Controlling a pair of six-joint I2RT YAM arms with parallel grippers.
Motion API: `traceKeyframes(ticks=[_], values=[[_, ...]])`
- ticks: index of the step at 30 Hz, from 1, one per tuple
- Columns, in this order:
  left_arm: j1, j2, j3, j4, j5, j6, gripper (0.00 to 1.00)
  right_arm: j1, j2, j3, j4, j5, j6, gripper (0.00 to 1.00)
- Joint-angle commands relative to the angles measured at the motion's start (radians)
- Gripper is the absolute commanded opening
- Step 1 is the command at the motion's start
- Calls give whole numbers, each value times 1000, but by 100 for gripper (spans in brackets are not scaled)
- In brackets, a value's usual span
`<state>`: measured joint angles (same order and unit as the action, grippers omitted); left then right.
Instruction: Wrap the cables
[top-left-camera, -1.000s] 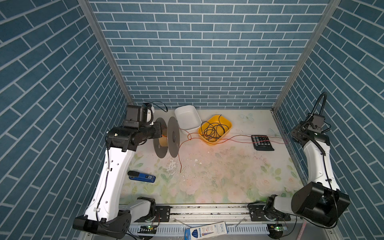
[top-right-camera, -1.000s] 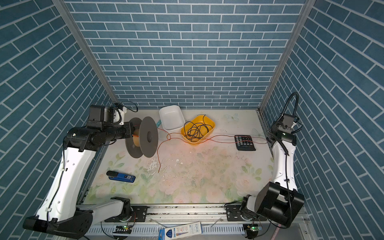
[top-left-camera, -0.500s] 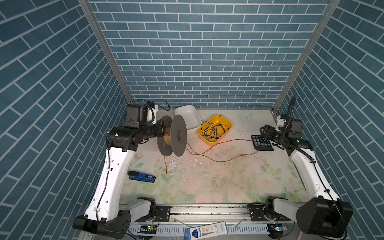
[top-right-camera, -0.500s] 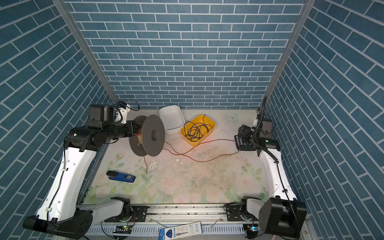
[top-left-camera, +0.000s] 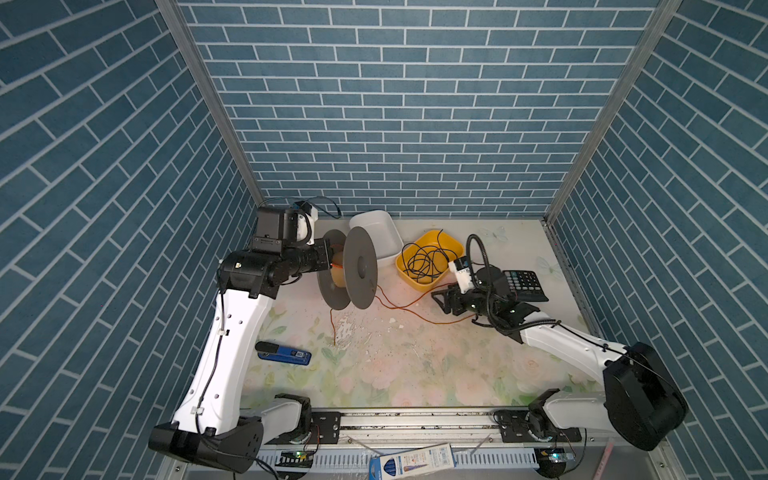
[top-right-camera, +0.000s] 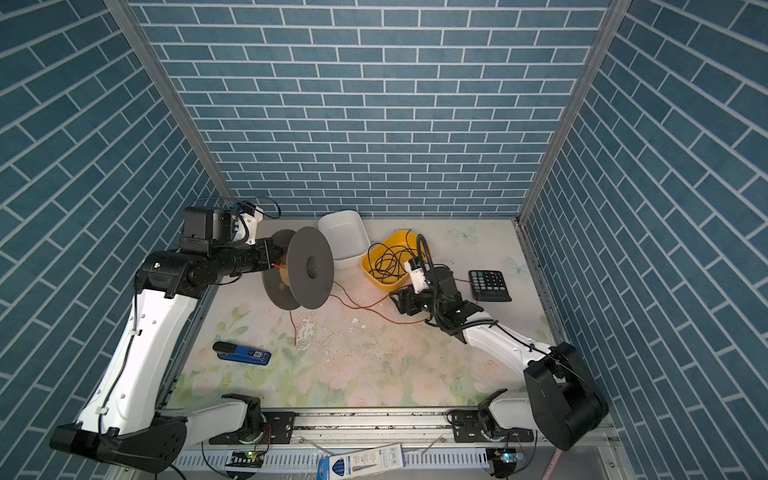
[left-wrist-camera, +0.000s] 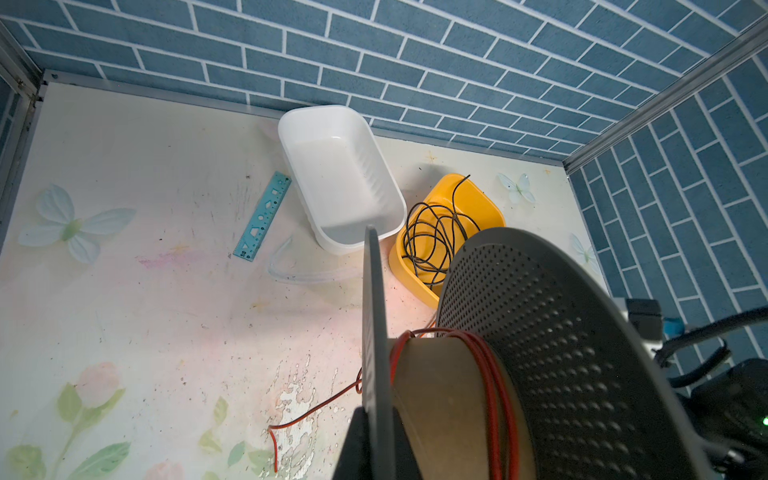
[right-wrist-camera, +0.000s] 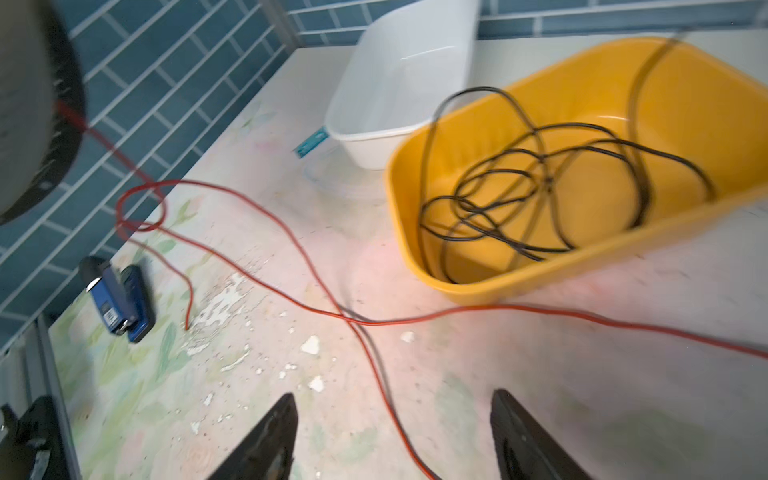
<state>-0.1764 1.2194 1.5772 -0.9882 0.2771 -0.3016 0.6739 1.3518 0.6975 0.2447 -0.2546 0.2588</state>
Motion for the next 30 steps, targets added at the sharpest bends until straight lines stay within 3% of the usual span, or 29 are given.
traceKeyframes(ticks=[1, 5, 14, 21, 30], values=[[-6, -5, 1, 73, 33, -26, 0, 85, 59, 3, 226, 62, -89, 71], [-6, -3, 1, 82, 60, -41, 0, 148, 174, 42, 362, 22, -111, 69], [-6, -4, 6, 71, 62, -44, 0, 180, 445, 223, 542, -138, -69, 64], [-6, -10, -3, 61, 55, -38, 0, 191, 553, 335, 522, -232, -43, 58], [-6, -5, -4, 61, 54, -33, 0, 229, 604, 387, 456, -247, -61, 53]])
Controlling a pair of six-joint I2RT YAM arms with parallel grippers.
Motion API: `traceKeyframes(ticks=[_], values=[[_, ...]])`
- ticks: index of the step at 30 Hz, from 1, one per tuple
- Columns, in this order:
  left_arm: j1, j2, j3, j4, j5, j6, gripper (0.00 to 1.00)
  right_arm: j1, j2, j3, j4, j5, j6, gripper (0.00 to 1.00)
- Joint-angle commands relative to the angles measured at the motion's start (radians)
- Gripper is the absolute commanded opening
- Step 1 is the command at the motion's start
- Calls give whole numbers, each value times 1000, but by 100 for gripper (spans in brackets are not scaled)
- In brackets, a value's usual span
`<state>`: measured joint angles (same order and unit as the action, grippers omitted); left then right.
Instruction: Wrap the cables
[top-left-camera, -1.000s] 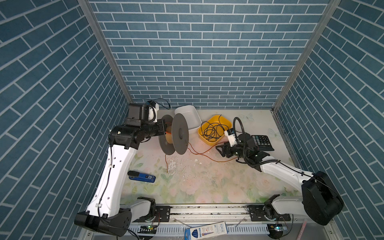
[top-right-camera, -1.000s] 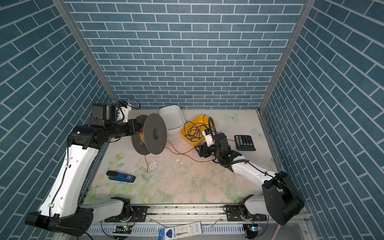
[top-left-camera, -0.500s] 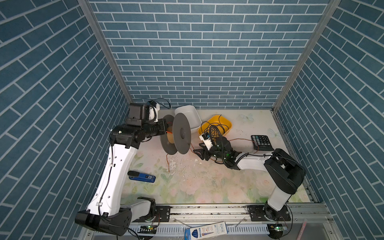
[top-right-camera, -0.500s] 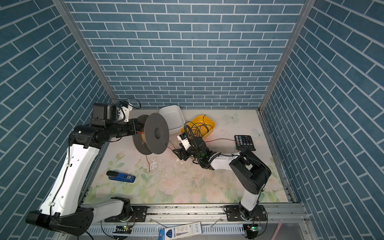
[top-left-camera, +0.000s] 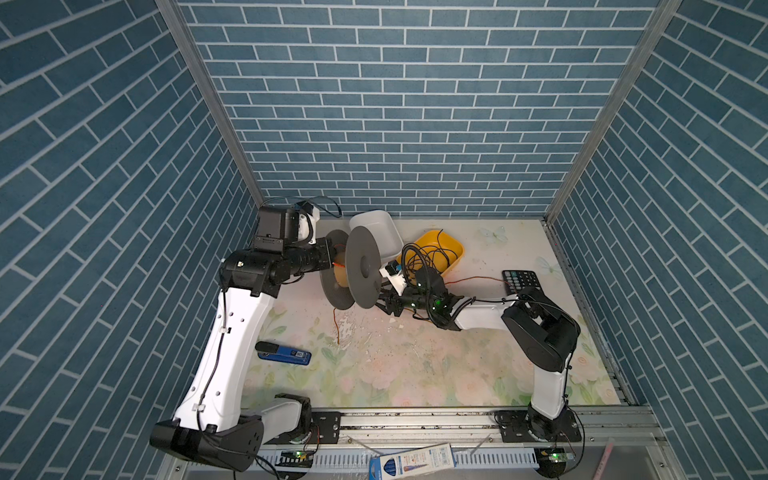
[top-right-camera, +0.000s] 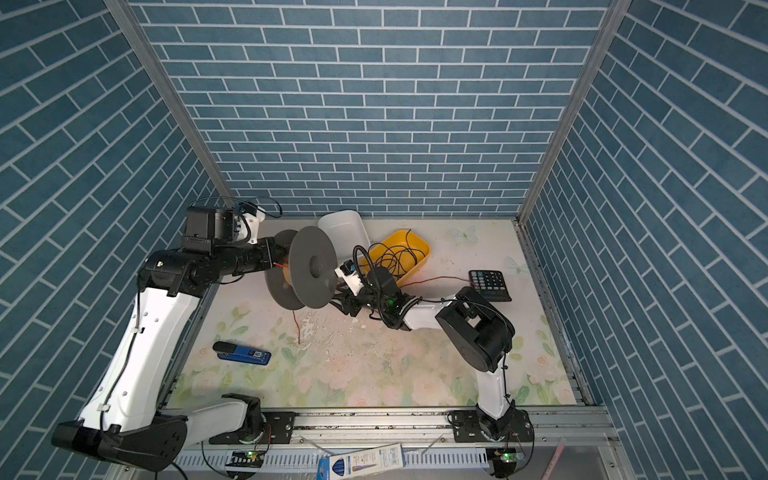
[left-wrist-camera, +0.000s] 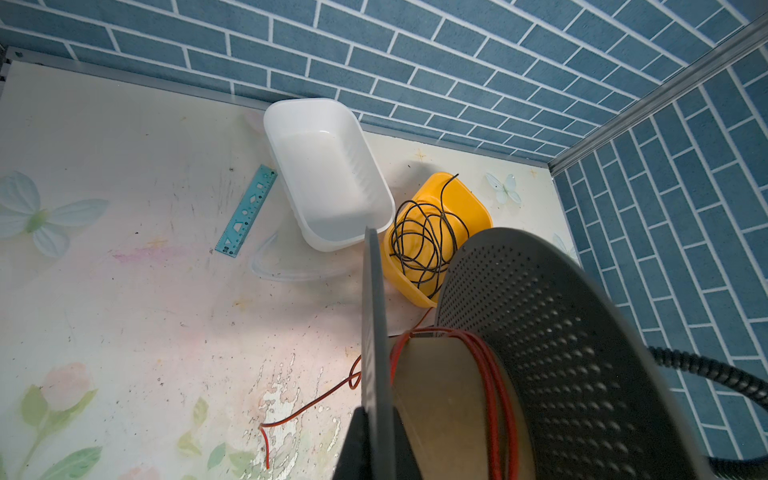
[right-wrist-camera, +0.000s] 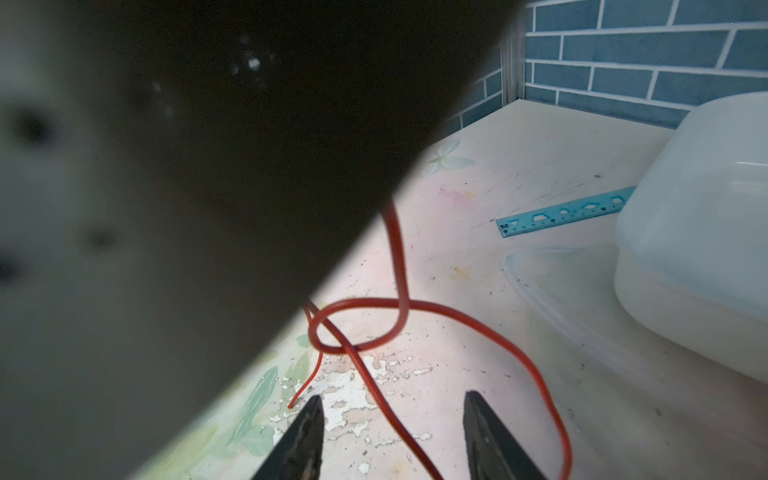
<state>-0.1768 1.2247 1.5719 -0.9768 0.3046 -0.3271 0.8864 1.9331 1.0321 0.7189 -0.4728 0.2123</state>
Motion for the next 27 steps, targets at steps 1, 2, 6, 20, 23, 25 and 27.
traceKeyframes(ticks=[1, 2, 6, 20, 23, 25, 27], values=[[-6, -10, 1, 49, 27, -7, 0, 20, 26, 55, -22, -27, -17, 53], [-6, -10, 2, 49, 24, -7, 0, 22, 32, 61, -30, -25, -18, 52], [-5, -12, 5, 46, 19, -3, 0, 30, 54, 92, -75, -7, -13, 45], [-4, -12, 17, 32, 5, 9, 0, 31, 40, 40, -55, 41, 11, 7], [-4, -13, 23, 25, -10, 17, 0, 31, 33, 33, -53, 42, 20, 0], [-4, -13, 25, 14, -31, 27, 0, 31, 7, 16, -49, 50, 31, 0], [-3, -12, 29, -5, -68, 41, 0, 30, -44, -16, -51, 55, 35, 0]])
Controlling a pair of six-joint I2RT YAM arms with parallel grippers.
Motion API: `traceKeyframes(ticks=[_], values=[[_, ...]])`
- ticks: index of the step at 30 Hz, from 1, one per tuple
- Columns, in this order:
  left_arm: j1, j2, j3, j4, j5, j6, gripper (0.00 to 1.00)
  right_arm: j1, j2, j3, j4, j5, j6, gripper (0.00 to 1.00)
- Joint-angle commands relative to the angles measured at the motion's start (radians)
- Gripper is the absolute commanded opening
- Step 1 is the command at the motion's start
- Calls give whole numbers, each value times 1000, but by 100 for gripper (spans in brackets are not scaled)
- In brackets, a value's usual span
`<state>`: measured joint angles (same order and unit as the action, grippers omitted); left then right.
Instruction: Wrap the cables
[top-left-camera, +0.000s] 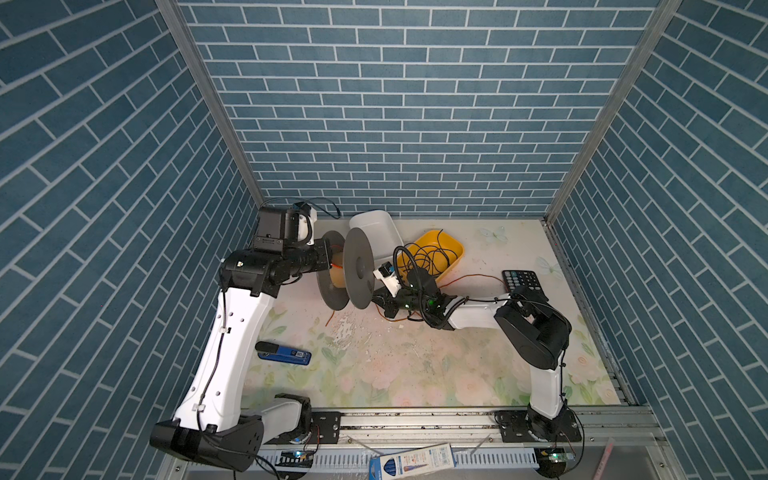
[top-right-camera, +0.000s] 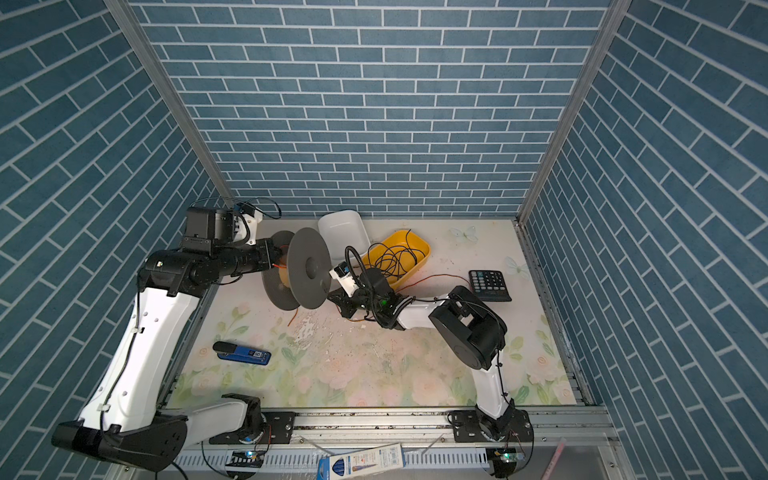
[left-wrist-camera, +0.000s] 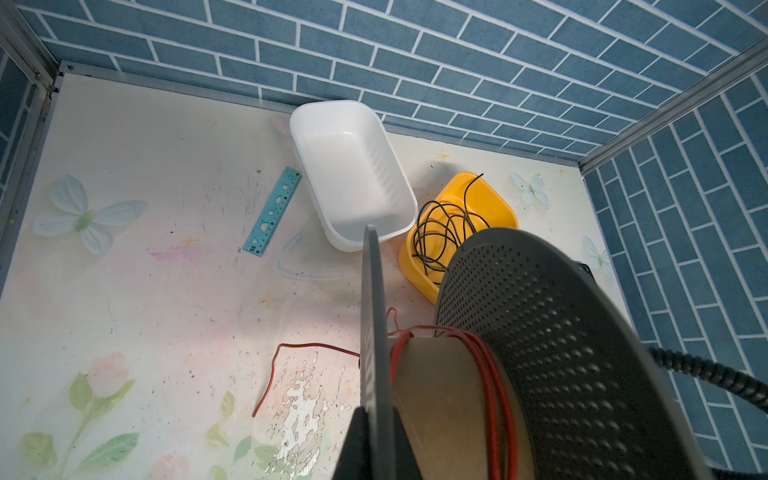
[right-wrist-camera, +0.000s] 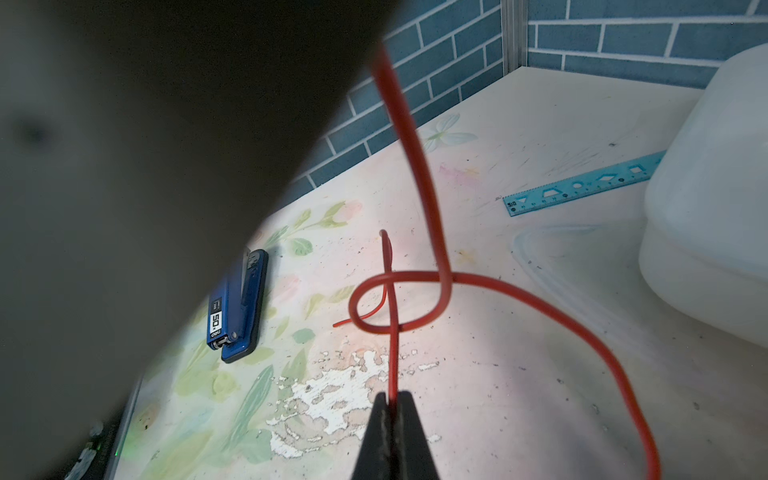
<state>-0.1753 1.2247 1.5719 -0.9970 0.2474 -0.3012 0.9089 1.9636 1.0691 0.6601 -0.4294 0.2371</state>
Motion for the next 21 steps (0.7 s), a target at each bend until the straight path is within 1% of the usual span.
traceKeyframes(ticks=[1, 3, 5, 8, 11, 13, 15, 16, 17, 21], values=[[-3, -11, 34, 5, -27, 20, 0, 7, -102, -64, -5, 6, 14, 0], [-3, -16, 37, -11, -62, 35, 0, 2, -173, -68, -96, -58, 22, 0], [0, -18, 39, -26, -95, 46, 0, -4, -260, -87, -191, -98, 18, 0], [10, -23, 37, -29, -102, 51, 0, -44, -428, -175, -243, -124, 46, 0], [10, -23, 23, -8, -83, 44, 0, -118, -582, -247, -275, -167, 87, 0], [10, -17, 15, 2, -79, 39, 0, -182, -671, -269, -354, -184, 89, 0], [10, -8, 13, 1, -81, 40, 0, -269, -765, -292, -462, -195, 69, 0], [10, -6, 13, 1, -82, 41, 0, -307, -810, -301, -516, -186, 56, 0], [10, -5, 14, 3, -82, 42, 0, -354, -864, -309, -581, -152, 42, 0], [10, -3, 23, 6, -77, 43, 0, -485, -1058, -322, -783, 128, 21, 0]])
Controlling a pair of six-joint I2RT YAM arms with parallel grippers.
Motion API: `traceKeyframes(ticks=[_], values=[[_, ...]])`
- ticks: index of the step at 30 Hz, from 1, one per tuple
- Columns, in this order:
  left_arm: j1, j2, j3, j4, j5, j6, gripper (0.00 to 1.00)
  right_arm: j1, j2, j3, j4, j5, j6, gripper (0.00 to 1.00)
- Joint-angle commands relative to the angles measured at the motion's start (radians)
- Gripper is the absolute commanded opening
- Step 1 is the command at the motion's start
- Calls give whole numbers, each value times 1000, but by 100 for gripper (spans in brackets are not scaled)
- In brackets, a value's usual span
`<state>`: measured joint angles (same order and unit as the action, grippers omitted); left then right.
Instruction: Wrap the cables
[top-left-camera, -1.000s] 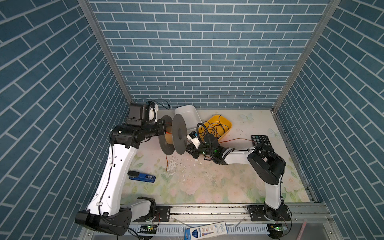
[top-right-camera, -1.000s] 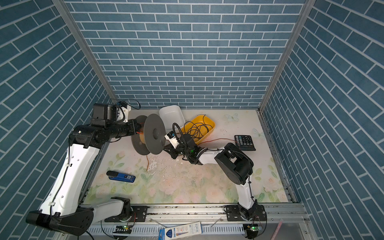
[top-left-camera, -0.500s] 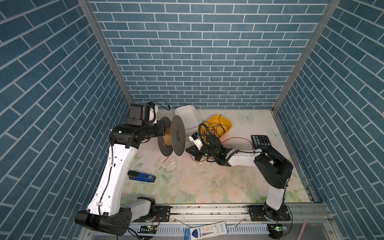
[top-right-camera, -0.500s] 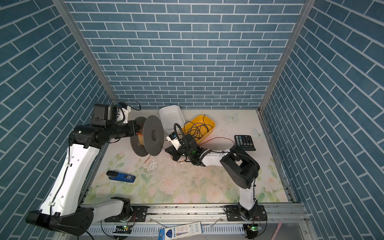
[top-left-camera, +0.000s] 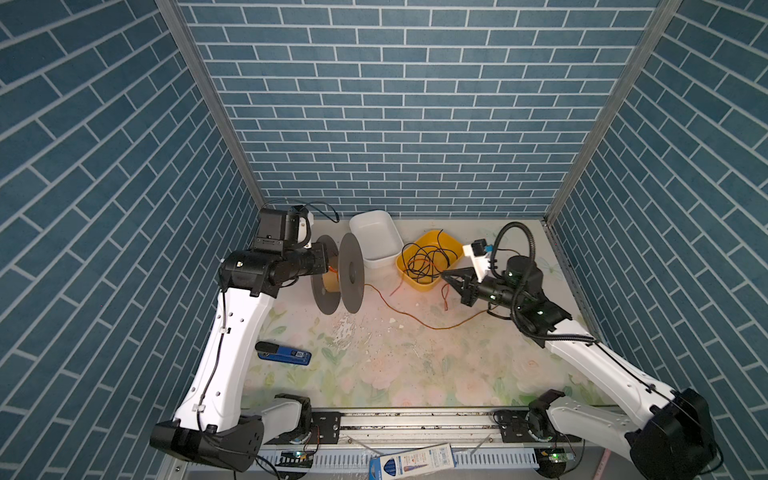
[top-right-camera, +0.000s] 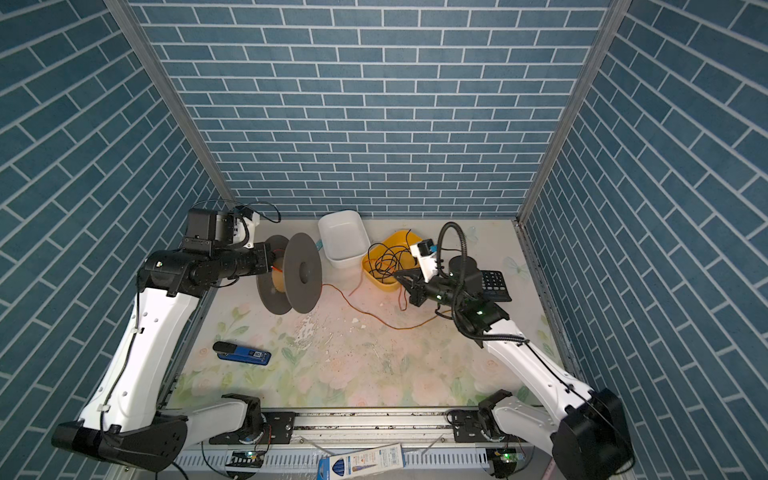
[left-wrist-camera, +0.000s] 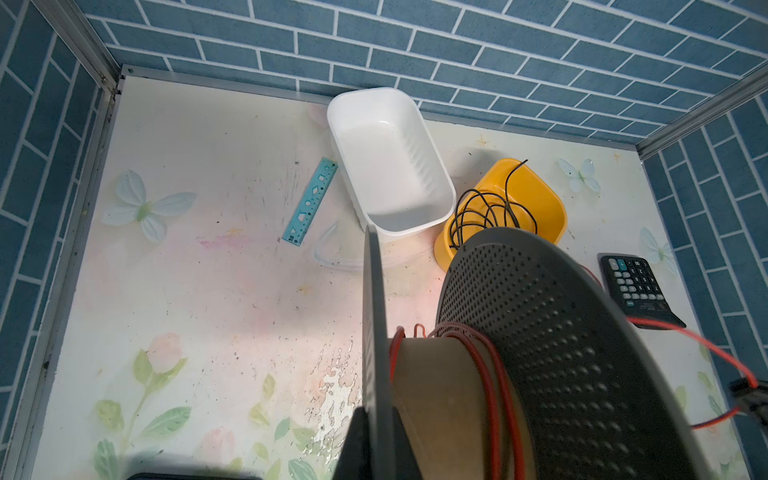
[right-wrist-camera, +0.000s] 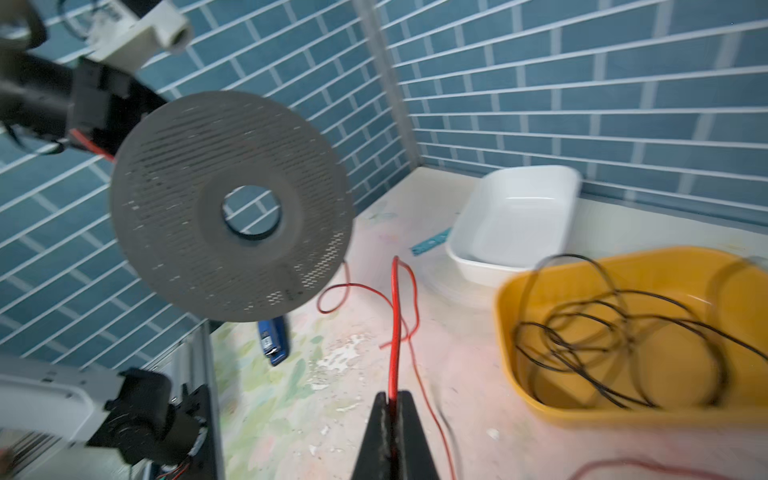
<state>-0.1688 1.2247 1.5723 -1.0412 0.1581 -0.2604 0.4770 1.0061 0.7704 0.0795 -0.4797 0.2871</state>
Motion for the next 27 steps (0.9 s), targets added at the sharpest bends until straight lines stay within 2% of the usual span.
traceKeyframes(ticks=[1, 3, 7, 9, 10, 14, 17, 19, 23, 27], values=[[3, -2, 26, 50, 22, 1, 0, -79, -129, -21, -232, 229, -25, 0], [4, -6, 29, 65, 68, 2, 0, -135, -146, 12, -322, 325, -9, 0], [3, -14, 50, 83, 149, 5, 0, -188, -65, 79, -460, 352, 26, 0], [3, -14, 70, 79, 175, 7, 0, -195, 17, 125, -546, 379, 46, 16], [3, -14, 74, 79, 189, 7, 0, -196, 50, 138, -571, 384, 49, 21], [2, -18, 76, 106, 281, -3, 0, -193, 165, 188, -607, 360, 46, 53], [0, -22, 80, 113, 317, -13, 0, -175, 171, 177, -507, 262, 51, 75], [0, -25, 84, 112, 321, -17, 0, -144, 168, 154, -394, 184, 52, 97], [0, -26, 104, 101, 329, -26, 0, -37, 216, 144, -216, 156, -12, 99], [0, -22, 122, 96, 356, -46, 0, 22, 309, 81, 87, 9, -14, 99]])
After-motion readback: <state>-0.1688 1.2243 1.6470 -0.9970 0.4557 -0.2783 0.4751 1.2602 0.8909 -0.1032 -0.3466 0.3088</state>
